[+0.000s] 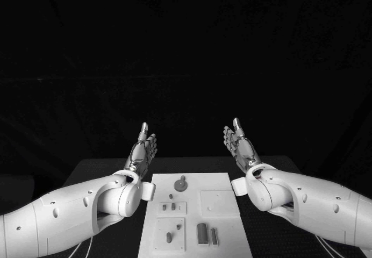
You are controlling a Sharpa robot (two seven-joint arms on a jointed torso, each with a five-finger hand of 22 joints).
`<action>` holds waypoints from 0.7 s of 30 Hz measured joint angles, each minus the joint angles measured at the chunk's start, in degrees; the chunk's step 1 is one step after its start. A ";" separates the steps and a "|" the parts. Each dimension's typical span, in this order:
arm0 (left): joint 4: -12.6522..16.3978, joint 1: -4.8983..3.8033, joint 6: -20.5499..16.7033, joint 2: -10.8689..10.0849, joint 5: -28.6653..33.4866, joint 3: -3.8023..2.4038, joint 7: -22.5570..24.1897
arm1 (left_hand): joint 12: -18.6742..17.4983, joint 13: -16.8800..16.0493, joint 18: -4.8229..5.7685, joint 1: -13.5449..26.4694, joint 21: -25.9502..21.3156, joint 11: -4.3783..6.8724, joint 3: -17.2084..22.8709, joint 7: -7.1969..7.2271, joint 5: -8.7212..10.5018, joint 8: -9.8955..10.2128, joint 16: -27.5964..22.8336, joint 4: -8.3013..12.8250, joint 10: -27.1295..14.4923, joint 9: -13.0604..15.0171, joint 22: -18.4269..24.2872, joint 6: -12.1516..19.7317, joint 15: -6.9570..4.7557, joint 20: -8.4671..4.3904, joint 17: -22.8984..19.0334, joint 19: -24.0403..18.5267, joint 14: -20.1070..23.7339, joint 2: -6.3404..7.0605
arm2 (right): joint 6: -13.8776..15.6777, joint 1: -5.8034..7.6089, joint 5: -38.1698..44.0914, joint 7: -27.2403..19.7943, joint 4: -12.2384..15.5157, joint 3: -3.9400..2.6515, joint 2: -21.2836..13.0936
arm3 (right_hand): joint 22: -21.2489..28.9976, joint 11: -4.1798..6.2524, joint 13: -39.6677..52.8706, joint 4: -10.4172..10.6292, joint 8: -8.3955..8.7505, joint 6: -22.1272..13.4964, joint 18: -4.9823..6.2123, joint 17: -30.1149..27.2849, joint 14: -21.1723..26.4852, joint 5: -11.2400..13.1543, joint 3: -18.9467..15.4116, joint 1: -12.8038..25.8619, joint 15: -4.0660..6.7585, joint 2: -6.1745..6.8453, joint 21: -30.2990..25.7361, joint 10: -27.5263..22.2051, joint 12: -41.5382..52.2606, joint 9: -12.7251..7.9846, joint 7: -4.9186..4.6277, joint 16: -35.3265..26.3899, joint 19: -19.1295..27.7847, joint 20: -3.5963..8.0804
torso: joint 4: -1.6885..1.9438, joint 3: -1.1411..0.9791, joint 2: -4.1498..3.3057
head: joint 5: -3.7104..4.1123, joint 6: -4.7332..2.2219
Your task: Assemble the parts on the task board
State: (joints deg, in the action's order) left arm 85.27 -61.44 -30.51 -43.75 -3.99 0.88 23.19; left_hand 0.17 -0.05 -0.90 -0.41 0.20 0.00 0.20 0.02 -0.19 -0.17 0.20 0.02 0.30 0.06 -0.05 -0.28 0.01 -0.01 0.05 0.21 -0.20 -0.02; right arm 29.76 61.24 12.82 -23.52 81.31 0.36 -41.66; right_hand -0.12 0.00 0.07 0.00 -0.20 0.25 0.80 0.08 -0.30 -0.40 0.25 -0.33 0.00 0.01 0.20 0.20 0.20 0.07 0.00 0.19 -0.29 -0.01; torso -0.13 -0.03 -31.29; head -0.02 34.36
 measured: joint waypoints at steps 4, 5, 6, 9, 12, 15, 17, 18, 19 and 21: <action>2.96 0.87 -5.23 -0.61 1.33 -0.56 1.99 | 0.00 0.00 0.00 0.00 0.00 0.00 0.00 0.00 0.00 0.00 0.00 0.00 0.00 -0.01 0.00 0.00 0.00 0.00 0.00 0.00 0.00 0.00 | 5.09 -0.59 -4.57 -1.69 4.81 -0.18 -1.70 | 0.06 0.00 -0.02 0.00 0.00 0.00 0.01 -0.03 0.02 0.00 0.00 0.00 -0.02 0.00 0.00 0.00 0.00 -0.01 0.00 0.00 0.00 0.00 | 0.09 0.00 0.07 | 0.02 0.02; 3.54 1.04 -6.53 -0.73 1.68 -0.67 2.50 | 0.00 0.00 0.00 0.00 0.00 0.00 0.00 0.00 0.00 0.00 0.00 0.00 0.00 -0.01 0.00 0.00 0.00 0.00 0.00 0.00 0.00 0.00 | 6.44 -0.71 -5.78 -2.14 5.88 -0.23 -2.09 | 0.07 0.00 -0.02 0.00 0.00 0.00 0.00 -0.03 0.02 0.00 0.00 0.00 -0.02 0.00 0.00 0.00 0.00 -0.01 0.00 0.00 0.00 0.00 | 0.11 0.01 0.08 | 0.02 0.02; 3.88 1.14 -7.40 -0.80 1.94 -0.72 2.84 | 0.00 0.00 0.00 0.00 0.00 0.00 0.00 0.00 0.00 0.00 0.00 0.00 0.00 -0.01 0.00 0.00 0.00 0.00 0.00 0.00 0.00 0.00 | 7.37 -0.79 -6.62 -2.47 6.56 -0.25 -2.33 | 0.07 0.00 -0.02 0.00 0.00 0.00 0.00 -0.03 0.02 0.00 0.00 0.00 -0.02 0.00 0.00 0.00 0.00 -0.01 0.00 0.00 0.00 0.00 | 0.11 0.02 0.09 | 0.02 0.02; 4.43 1.30 -9.58 -0.91 2.60 -0.79 3.70 | 0.00 0.00 0.00 0.00 0.00 0.00 0.00 0.00 0.00 0.00 0.00 0.00 0.00 -0.01 0.00 0.00 0.00 0.00 0.00 0.00 0.00 0.00 | 9.92 -0.99 -8.91 -3.35 8.06 -0.30 -2.87 | 0.07 0.00 -0.02 0.00 0.00 0.00 0.00 -0.03 0.02 0.00 0.00 0.00 -0.03 0.00 0.00 0.00 0.00 -0.02 0.00 0.00 0.00 0.00 | 0.12 0.03 0.10 | 0.02 0.02; 4.48 1.30 -10.87 -0.93 3.06 -0.81 4.31 | 0.00 -0.01 0.00 0.00 0.01 0.00 0.00 0.00 0.00 0.00 0.00 0.00 0.00 0.00 0.00 0.00 0.00 0.00 0.01 0.00 0.00 0.00 | 11.45 -1.03 -10.27 -3.93 8.46 -0.31 -2.99 | 0.07 0.00 -0.02 0.00 0.00 0.00 0.00 -0.03 0.02 0.00 0.00 0.00 -0.03 0.00 0.00 0.00 0.00 -0.01 0.00 0.00 0.00 0.00 | 0.12 0.03 0.10 | 0.02 0.02; 4.49 1.30 -11.59 -0.94 3.35 -0.82 4.68 | 0.00 -0.01 0.00 -0.01 0.01 0.00 0.00 0.00 0.00 0.00 0.00 0.00 0.00 0.00 0.00 0.00 0.00 0.00 0.01 0.00 0.00 0.00 | 12.44 -1.04 -11.18 -4.38 8.51 -0.32 -3.00 | 0.06 0.00 -0.02 0.00 0.00 0.00 0.01 -0.03 0.02 0.00 0.00 0.00 -0.03 0.00 0.00 0.00 0.00 -0.01 0.00 0.00 0.00 0.00 | 0.13 0.03 0.10 | 0.02 0.02; 4.50 1.30 -11.96 -0.94 3.52 -0.82 4.88 | 0.00 -0.01 0.00 -0.01 0.01 0.00 0.00 0.00 0.00 0.00 0.00 0.00 0.00 0.00 0.00 0.00 0.00 0.00 0.01 0.00 0.00 0.00 | 12.94 -1.04 -11.63 -4.61 8.51 -0.32 -3.01 | 0.06 0.00 -0.02 0.00 0.00 0.00 0.01 -0.03 0.02 0.00 0.00 0.00 -0.03 0.00 0.00 0.00 0.00 -0.01 0.00 0.00 0.00 0.00 | 0.13 0.03 0.10 | 0.02 0.02; 4.50 1.30 -12.11 -0.94 3.59 -0.82 4.96 | 0.00 -0.01 0.00 -0.01 0.01 0.00 0.00 0.00 0.00 0.00 0.00 0.00 0.00 0.00 -0.01 0.00 0.00 0.00 0.01 0.00 0.00 0.00 | 13.11 -1.04 -11.79 -4.69 8.52 -0.32 -3.01 | 0.06 0.00 -0.01 0.00 0.00 0.00 0.01 -0.03 0.02 0.00 0.00 0.00 -0.03 0.00 0.00 0.00 0.00 -0.01 0.00 0.00 0.00 -0.01 | 0.13 0.03 0.10 | 0.02 0.02; 4.50 1.30 -12.23 -0.94 3.64 -0.82 5.02 | 0.00 -0.01 0.00 -0.01 0.01 0.00 0.00 0.00 0.00 0.00 0.00 0.00 0.00 0.01 -0.01 0.00 0.00 0.00 0.01 0.00 0.00 0.00 | 13.25 -1.04 -11.93 -4.75 8.52 -0.32 -3.01 | 0.06 0.00 -0.01 0.00 0.00 0.00 0.01 -0.03 0.02 0.00 0.00 0.00 -0.03 0.00 0.00 0.00 0.00 -0.01 -0.01 0.00 0.00 0.00 | 0.13 0.03 0.11 | 0.02 0.02; 4.50 1.30 -12.46 -0.94 3.73 -0.82 5.16 | 0.00 -0.02 0.00 -0.01 0.02 0.00 0.00 0.00 0.00 0.00 0.00 0.00 0.00 0.01 -0.01 0.00 0.00 0.00 0.01 0.00 0.00 0.00 | 13.53 -1.04 -12.21 -4.88 8.52 -0.32 -3.01 | 0.06 0.00 -0.02 0.00 0.00 0.01 0.01 -0.03 0.02 0.00 0.00 0.00 -0.03 0.00 0.00 0.00 0.00 -0.01 -0.01 0.00 0.00 0.00 | 0.13 0.03 0.11 | 0.02 0.02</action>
State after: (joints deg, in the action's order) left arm 89.77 -60.14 -42.98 -44.69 -0.25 0.07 28.34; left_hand 0.17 -0.07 -0.89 -0.42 0.22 0.00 0.20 0.02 -0.20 -0.17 0.20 0.02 0.31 0.06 -0.06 -0.29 0.01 -0.01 0.06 0.21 -0.20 -0.02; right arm 43.29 60.20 0.61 -28.40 89.84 0.04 -44.67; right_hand -0.06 0.00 0.06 0.00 -0.20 0.25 0.81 0.05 -0.28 -0.40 0.26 -0.33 -0.04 0.01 0.20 0.21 0.20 0.06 0.00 0.19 -0.30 -0.01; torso 0.00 0.00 -31.18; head 0.00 34.38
